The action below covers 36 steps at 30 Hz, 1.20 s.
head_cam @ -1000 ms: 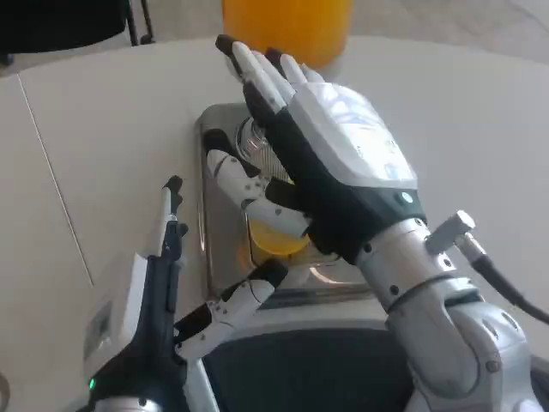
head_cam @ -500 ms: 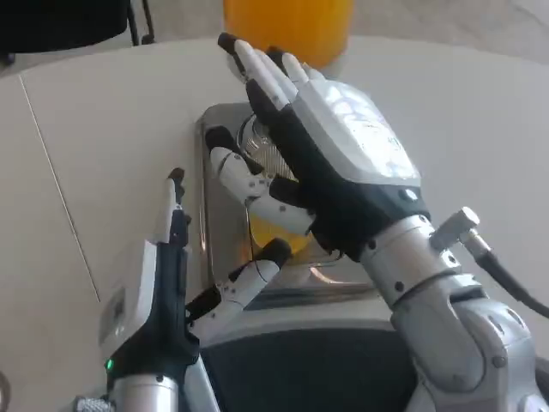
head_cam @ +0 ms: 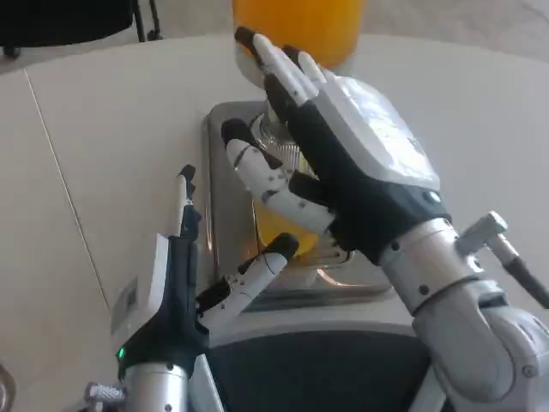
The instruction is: Grasp the cup under the faucet to collect the drink, then remove the cup.
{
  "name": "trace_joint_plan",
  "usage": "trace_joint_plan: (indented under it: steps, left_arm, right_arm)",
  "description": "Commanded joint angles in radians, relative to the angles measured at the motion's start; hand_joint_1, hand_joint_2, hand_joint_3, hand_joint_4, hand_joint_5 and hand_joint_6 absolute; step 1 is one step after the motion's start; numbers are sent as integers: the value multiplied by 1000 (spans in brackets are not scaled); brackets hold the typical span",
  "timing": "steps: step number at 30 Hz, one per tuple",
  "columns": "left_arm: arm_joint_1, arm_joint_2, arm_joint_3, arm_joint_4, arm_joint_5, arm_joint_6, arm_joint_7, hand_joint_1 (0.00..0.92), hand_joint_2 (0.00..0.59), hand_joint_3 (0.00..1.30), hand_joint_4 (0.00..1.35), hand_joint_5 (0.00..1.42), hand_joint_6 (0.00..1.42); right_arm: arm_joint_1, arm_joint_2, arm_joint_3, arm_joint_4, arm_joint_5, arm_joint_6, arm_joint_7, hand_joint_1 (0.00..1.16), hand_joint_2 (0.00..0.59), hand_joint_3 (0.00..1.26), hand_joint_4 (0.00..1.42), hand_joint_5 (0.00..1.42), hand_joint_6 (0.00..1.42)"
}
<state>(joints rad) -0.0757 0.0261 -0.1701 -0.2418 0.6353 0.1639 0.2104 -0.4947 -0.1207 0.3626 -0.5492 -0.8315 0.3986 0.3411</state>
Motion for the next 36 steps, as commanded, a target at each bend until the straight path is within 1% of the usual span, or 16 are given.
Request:
trace_joint_plan:
  steps: [1,4,7,11,15,16,17,20,22,23,24,29,30,32,33,36]
  left_arm:
    - [-9,8,8,21,-11,1,4,203,38,0,0,180,339]
    - [-19,10,15,33,-18,-1,3,199,39,0,0,181,340]
    - [-27,14,18,41,-26,-3,4,196,39,0,0,182,341]
    - [-36,18,18,50,-36,-3,4,194,39,0,0,183,342]
    - [-40,22,17,57,-41,-7,3,194,39,0,0,184,343]
    - [-41,23,17,59,-43,-8,3,193,39,0,0,184,343]
    - [-41,23,17,60,-44,-9,3,193,39,0,0,184,343]
    - [-44,26,20,65,-51,-14,1,193,39,0,0,185,344]
    - [-44,29,20,67,-54,-15,0,193,39,0,0,188,344]
    - [-44,30,21,67,-55,-15,0,193,39,0,0,189,344]
    - [-43,31,21,68,-55,-15,1,193,39,0,0,190,345]
    - [-41,34,21,72,-57,-16,2,192,39,0,0,193,346]
    - [-41,34,21,73,-57,-16,3,192,39,0,0,194,346]
    - [-43,33,20,76,-57,-18,6,192,39,0,0,194,346]
    - [-44,33,20,77,-56,-19,7,192,39,0,0,195,346]
    - [-50,27,19,86,-56,-23,16,192,39,0,0,195,347]
  right_arm:
    - [56,-12,-23,-25,61,-13,29,76,527,0,0,0,0]
    - [79,-31,-54,-56,93,-32,25,76,527,0,0,0,0]
    - [110,-50,-76,-104,113,-47,26,68,542,0,0,0,0]
    - [154,-81,-101,-182,123,-41,48,65,543,0,0,0,0]
    - [190,-98,-120,-241,122,-39,61,67,547,0,0,0,0]
    - [201,-104,-125,-256,120,-38,66,117,553,0,0,0,0]
    - [217,-111,-131,-274,113,-37,72,184,543,0,0,0,0]
    - [287,-144,-143,-327,63,-58,76,355,523,0,0,0,0]
    - [331,-166,-148,-349,31,-73,86,459,492,0,0,0,0]
    - [354,-177,-152,-360,19,-78,93,492,494,0,0,0,0]
    - [377,-186,-157,-371,10,-84,99,515,482,5,0,0,0]
    - [466,-201,-174,-408,-11,-102,131,546,464,4,0,0,0]
    - [486,-201,-173,-417,-22,-104,139,563,473,5,0,0,0]
    - [515,-199,-167,-434,-48,-102,160,585,461,5,0,0,0]
    - [528,-196,-164,-442,-64,-100,172,600,472,5,0,0,0]
    - [575,-187,-156,-467,-107,-99,209,625,462,5,0,0,0]
